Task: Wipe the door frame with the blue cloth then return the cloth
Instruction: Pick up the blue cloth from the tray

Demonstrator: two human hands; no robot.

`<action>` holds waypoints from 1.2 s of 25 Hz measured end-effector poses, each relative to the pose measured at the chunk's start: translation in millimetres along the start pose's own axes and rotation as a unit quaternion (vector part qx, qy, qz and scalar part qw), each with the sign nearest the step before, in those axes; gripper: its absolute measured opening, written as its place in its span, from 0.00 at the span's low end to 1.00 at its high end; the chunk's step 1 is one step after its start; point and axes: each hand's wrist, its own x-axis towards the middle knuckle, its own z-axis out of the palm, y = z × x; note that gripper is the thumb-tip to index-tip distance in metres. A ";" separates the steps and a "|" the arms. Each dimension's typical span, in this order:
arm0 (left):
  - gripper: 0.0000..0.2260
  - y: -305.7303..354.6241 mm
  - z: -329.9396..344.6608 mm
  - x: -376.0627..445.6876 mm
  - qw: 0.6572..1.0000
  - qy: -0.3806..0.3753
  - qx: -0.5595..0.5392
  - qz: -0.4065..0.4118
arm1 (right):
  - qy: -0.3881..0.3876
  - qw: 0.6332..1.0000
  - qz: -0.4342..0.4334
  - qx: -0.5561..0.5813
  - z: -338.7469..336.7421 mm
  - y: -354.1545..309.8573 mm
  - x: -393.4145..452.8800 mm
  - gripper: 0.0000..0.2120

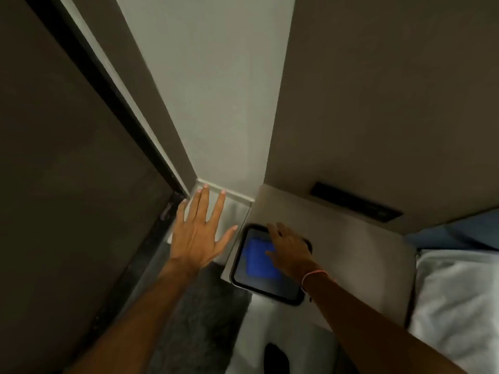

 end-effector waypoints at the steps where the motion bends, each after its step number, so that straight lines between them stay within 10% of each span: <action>1: 0.38 0.4 31.0 -0.3 0.999 -0.032 -0.003 -0.006 | -0.023 1.000 -0.005 -0.015 20.6 3.1 18.7 0.32; 7: 0.37 0.5 167.2 -31.0 0.999 -0.037 0.024 -0.004 | -0.040 0.996 -0.004 -0.083 117.2 18.3 72.1 0.28; 13: 0.37 -10.8 151.8 -54.3 0.998 -0.036 0.021 -0.048 | 0.014 0.987 -0.052 -0.150 134.1 13.3 73.2 0.14; 17: 0.37 -35.3 76.3 -60.6 0.997 0.024 0.031 -0.060 | -0.008 0.992 -0.035 -0.123 95.1 -1.3 53.2 0.12; 22: 0.37 -79.5 -69.4 -84.7 0.988 0.106 0.074 -0.084 | 0.153 0.985 -0.064 0.038 7.7 -67.8 -2.9 0.13; 30: 0.34 -181.2 -406.1 -197.6 0.908 0.340 0.212 -0.122 | 0.420 0.838 -0.235 0.258 -202.3 -324.1 -149.8 0.08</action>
